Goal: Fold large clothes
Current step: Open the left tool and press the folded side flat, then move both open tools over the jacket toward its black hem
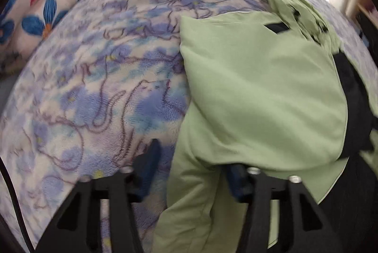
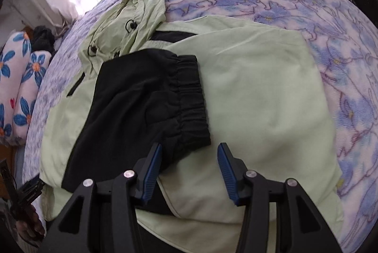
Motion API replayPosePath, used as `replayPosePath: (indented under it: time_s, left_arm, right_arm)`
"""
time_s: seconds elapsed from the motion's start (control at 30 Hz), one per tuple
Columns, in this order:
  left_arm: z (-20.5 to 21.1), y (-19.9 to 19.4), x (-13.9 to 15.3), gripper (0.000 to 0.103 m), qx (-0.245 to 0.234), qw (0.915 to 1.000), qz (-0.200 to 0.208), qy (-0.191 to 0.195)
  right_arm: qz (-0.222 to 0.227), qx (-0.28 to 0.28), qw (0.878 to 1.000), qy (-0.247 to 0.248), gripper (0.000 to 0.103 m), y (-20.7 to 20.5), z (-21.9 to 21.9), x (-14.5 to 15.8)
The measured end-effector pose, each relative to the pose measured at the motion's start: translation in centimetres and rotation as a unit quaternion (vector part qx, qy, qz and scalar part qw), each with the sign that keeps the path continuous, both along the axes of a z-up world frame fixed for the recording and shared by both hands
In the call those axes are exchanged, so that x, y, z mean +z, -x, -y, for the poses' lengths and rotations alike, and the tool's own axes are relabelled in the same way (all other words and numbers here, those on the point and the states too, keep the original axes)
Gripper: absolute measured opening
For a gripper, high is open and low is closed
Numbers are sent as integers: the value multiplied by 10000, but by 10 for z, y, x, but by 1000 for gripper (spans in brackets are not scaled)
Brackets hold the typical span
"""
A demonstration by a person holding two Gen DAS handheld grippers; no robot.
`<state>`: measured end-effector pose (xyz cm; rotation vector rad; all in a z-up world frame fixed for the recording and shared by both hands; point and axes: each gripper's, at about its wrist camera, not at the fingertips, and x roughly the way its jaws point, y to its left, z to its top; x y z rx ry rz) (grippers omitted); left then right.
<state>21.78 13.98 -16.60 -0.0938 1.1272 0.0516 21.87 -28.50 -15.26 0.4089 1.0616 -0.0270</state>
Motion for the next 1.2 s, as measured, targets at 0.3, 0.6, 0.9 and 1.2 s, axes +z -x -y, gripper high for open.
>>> replayPosePath:
  time_s: [0.3,0.6,0.9,1.2]
  left_arm:
    - [-28,5,-4,31,246,9985,-48,493]
    - [-10,24,56,53,-394,9980,397,309]
    - [50,-27,13,51,-539,9978,156,351]
    - [21,-40,3,47,-371,9982,175,444]
  right_arm:
    - [-72,321,9942,1029,32,-2,-36,-1]
    - [433,351,9939,950,40,21,-51,43]
    - [449,1669,9840,440,40,-12,-160,14]
    - [204,768,9895,1209,35,-17,-78,-3]
